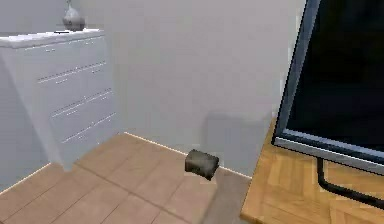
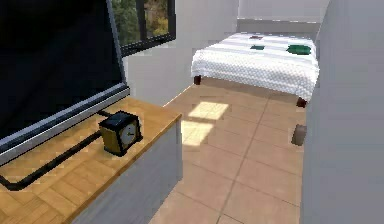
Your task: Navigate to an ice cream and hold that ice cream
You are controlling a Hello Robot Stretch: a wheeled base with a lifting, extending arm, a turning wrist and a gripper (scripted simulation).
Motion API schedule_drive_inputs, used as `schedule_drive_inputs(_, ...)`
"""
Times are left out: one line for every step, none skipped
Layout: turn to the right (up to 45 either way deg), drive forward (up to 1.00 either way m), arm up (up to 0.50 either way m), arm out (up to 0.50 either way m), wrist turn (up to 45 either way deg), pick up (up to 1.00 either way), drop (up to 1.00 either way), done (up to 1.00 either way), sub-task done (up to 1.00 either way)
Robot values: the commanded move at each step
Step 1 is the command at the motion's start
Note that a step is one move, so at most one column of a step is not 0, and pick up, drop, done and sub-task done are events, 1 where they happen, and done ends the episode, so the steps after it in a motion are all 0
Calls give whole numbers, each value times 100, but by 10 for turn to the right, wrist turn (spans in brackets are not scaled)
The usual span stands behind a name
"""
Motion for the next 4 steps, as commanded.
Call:
schedule_drive_inputs(240, 0, 0, 0, 0, 0, 0, 0, 0)
schedule_drive_inputs(0, 5, 0, 0, 0, 0, 0, 0, 0)
schedule_drive_inputs(450, 0, 0, 0, 0, 0, 0, 0, 0)
schedule_drive_inputs(270, 0, 0, 0, 0, 0, 0, 0, 0)
